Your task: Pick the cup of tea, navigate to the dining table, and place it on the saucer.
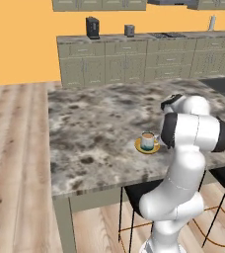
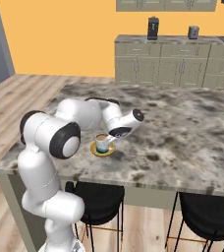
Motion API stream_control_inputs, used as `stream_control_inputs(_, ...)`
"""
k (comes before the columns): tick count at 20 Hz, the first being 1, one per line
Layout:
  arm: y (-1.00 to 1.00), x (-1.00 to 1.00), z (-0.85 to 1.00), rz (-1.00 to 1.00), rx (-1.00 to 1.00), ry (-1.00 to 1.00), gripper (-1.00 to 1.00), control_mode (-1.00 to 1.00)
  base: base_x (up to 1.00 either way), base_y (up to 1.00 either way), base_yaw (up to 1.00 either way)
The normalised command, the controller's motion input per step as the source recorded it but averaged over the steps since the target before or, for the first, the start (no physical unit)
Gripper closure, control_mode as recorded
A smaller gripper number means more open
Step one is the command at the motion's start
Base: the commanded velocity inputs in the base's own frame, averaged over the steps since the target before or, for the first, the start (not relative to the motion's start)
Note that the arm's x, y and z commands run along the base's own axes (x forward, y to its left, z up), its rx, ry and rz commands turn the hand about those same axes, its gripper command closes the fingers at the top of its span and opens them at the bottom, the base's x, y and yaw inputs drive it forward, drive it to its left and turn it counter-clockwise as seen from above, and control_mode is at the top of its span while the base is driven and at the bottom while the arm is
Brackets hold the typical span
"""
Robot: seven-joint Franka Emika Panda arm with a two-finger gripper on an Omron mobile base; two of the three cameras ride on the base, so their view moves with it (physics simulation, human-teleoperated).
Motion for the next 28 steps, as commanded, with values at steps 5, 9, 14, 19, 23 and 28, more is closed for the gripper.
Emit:
stream_control_inputs(5,0.05,-0.68,0.69,0.00,0.01,0.06,-1.00,-1.00,0.00,0.00,0.00)
stream_control_inputs(9,0.31,-1.00,0.70,-0.01,0.00,0.10,-1.00,-1.00,0.00,0.00,0.00)
stream_control_inputs(14,0.65,-0.99,0.56,-0.13,-0.01,0.14,-1.00,-1.00,0.00,0.00,0.00)
stream_control_inputs(19,0.60,-1.00,0.34,-0.30,0.00,0.03,-1.00,-1.00,0.00,0.00,0.00)
stream_control_inputs(23,0.15,-1.00,0.48,-0.31,0.03,0.05,-1.00,-1.00,0.00,0.00,0.00)
stream_control_inputs(28,0.01,-1.00,0.60,-0.25,0.02,0.02,-1.00,-1.00,0.00,0.00,0.00)
